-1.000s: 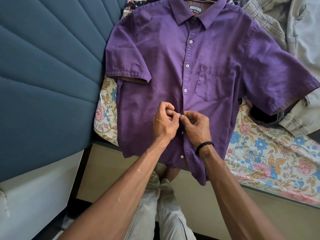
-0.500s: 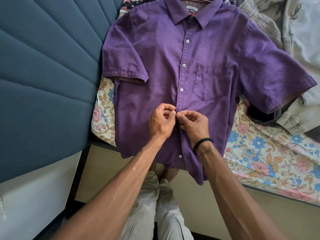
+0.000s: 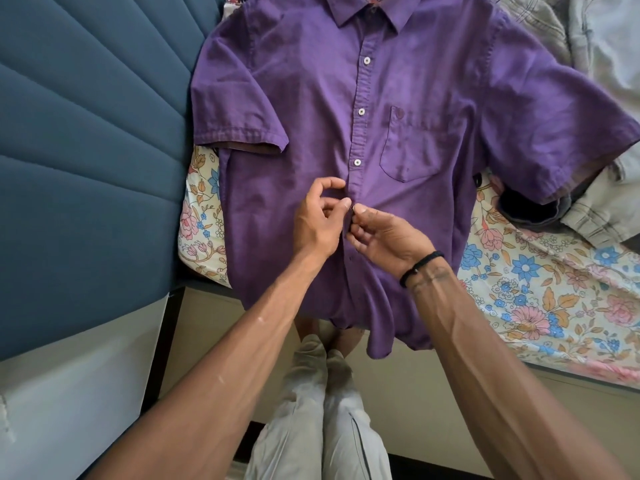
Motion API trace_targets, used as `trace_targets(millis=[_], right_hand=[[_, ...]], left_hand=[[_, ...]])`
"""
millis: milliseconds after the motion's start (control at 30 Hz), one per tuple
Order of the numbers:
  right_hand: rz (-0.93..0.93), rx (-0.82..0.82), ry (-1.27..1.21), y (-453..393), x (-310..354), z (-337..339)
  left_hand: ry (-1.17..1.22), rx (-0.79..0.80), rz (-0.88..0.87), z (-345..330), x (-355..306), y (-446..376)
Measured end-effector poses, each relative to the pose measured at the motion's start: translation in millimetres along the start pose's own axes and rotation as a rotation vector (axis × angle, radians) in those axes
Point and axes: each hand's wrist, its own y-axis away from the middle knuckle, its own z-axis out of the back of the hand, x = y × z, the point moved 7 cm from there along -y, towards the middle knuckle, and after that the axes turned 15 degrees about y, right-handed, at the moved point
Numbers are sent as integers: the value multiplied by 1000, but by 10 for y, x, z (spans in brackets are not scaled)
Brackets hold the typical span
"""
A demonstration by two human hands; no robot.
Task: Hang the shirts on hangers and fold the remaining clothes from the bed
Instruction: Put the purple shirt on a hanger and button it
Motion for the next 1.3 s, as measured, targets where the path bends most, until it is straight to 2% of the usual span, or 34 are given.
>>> trace_targets(millis=[67,167,200,267,367,433,567,700,800,900,1067,1233,1300], right_hand=[[54,-140,49,34,-4,111],[376,-603,654,309,68,350],[430,-670,821,419,15,322],[477,-674,1072,544,-171,193],[378,-639,1326,585,-491,41],[328,-659,1272,551,-606,15],[326,-807,1131,493,-611,45],[334,-853,1160,465,-499,74],[387,-791,1221,446,-414,33],[344,-771,1187,423,-375,58],[278,-822,982,481,-401,198],[227,-707,717,368,-549,436],[214,-648,644,308,-589,493]], left_hand=[[-63,0,-36,-20,-35,27],[-7,42,86,-39,124,104],[32,67,148,-59,197,147],[113,85,273,-89,325,265],[144,24,421,-52,466,473],[20,0,347,23,526,514],[-303,77,68,73,447,569],[-472,112,-86,43,378,597],[-506,131,-125,27,348,581],[-509,181,-127,-14,306,575],[-506,130,-174,-3,218,594],[-741,6,-58,8,192,661],[-711,-38,-126,-25,91,689]])
